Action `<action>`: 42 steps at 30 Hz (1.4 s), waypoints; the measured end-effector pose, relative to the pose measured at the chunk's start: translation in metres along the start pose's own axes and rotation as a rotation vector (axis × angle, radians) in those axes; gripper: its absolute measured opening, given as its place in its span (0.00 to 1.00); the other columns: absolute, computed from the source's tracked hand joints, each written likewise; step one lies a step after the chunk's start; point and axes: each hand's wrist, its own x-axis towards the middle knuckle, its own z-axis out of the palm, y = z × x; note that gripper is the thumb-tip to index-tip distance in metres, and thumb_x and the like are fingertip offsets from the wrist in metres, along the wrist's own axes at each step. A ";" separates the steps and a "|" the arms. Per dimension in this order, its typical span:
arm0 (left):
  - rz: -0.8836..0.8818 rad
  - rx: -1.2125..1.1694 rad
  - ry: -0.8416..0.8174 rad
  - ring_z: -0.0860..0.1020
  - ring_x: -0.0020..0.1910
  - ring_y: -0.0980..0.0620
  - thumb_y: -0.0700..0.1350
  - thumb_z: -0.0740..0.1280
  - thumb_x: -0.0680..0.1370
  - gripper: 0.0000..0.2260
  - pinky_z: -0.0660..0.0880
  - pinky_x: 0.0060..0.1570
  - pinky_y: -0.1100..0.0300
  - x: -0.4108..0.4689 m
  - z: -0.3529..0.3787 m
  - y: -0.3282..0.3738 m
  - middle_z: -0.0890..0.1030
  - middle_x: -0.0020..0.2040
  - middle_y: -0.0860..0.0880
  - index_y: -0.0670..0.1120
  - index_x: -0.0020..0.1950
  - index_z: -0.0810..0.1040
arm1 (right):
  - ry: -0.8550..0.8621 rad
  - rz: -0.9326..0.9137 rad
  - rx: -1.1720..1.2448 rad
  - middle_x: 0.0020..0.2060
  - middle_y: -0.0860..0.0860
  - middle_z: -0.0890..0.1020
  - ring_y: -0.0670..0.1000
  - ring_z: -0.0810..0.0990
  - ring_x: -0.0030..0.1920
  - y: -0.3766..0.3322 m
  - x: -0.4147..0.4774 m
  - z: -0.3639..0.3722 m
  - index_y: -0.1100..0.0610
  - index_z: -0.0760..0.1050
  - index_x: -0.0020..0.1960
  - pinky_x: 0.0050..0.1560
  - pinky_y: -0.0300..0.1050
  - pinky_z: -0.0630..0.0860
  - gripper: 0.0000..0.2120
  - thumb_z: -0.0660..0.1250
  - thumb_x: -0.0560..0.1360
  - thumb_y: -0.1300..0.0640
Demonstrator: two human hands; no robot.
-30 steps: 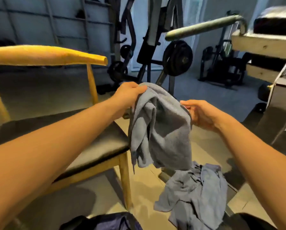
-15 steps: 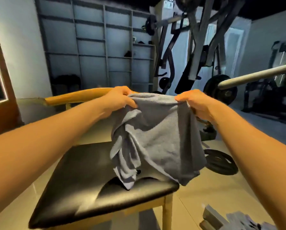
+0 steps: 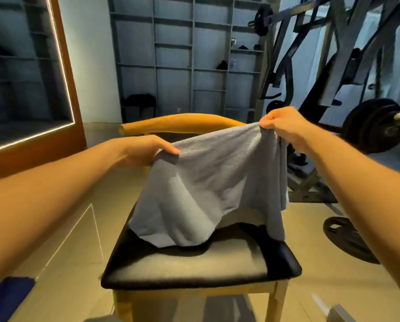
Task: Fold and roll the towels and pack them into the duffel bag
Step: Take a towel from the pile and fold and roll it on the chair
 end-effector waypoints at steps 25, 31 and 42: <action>0.279 0.462 0.088 0.80 0.57 0.56 0.57 0.71 0.78 0.15 0.75 0.60 0.56 0.019 0.046 0.023 0.84 0.54 0.55 0.54 0.63 0.83 | -0.632 -0.088 0.138 0.54 0.57 0.83 0.58 0.79 0.60 -0.032 -0.002 0.065 0.55 0.83 0.50 0.62 0.54 0.76 0.04 0.73 0.76 0.59; 0.229 0.295 0.058 0.83 0.51 0.47 0.47 0.71 0.79 0.08 0.79 0.56 0.50 0.022 0.031 0.004 0.85 0.47 0.43 0.43 0.49 0.86 | -0.771 0.095 0.034 0.54 0.54 0.85 0.52 0.84 0.52 -0.018 -0.013 0.060 0.58 0.82 0.57 0.56 0.48 0.82 0.11 0.74 0.76 0.56; 0.075 0.463 0.361 0.78 0.53 0.46 0.47 0.71 0.80 0.06 0.76 0.53 0.52 0.041 -0.001 0.008 0.83 0.49 0.45 0.47 0.47 0.86 | -0.572 0.312 0.197 0.57 0.56 0.84 0.59 0.82 0.59 0.014 -0.016 0.036 0.50 0.76 0.62 0.65 0.61 0.77 0.16 0.73 0.76 0.49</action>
